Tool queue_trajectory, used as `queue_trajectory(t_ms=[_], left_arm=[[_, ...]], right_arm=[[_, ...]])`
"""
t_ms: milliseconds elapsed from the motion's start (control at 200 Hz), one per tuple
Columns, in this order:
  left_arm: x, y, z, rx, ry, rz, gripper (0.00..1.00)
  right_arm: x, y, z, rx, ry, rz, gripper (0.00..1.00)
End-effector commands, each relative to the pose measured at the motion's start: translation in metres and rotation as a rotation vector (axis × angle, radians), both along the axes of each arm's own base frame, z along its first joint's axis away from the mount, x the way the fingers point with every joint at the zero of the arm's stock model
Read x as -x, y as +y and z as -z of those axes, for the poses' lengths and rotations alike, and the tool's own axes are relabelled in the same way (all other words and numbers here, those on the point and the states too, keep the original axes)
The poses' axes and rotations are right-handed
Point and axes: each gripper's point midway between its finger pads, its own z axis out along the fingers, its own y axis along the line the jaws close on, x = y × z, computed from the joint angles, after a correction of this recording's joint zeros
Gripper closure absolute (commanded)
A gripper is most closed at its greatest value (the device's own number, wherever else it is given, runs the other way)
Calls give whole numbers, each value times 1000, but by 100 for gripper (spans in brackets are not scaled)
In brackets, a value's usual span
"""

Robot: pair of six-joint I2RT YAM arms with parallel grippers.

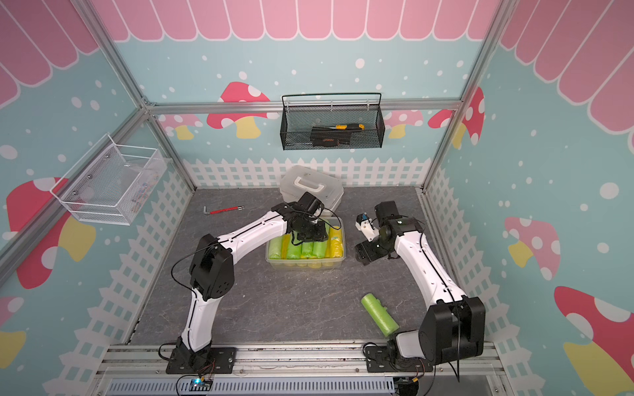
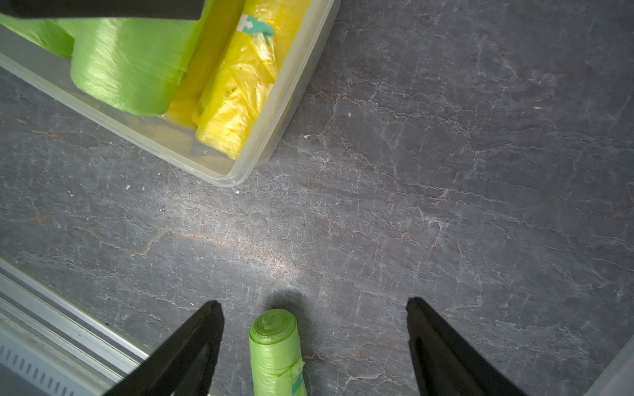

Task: Put the roll of trash bags into the storage box
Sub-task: Place the roll of trash bags in the storage box.

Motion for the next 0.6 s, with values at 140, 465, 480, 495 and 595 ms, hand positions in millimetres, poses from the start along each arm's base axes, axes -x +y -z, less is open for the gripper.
queue_trajectory(t_ms=[140,465,480,495,595], left_arm=[[-3,-10,-5,20,-8,-7,65],[-6,-13,3,16,3,-8,62],[-7,-13,4,15,5,-10,61],[-7,-13,5,15,7,-9,61],[-8,-13,6,15,9,-17,58]], right_arm=[[20,15,13,47,-24,-199,14],[54,25,54,234,86,-449,9],[56,26,55,231,91,-465,9],[58,27,56,231,95,-480,9],[58,18,55,288,84,-487,9]])
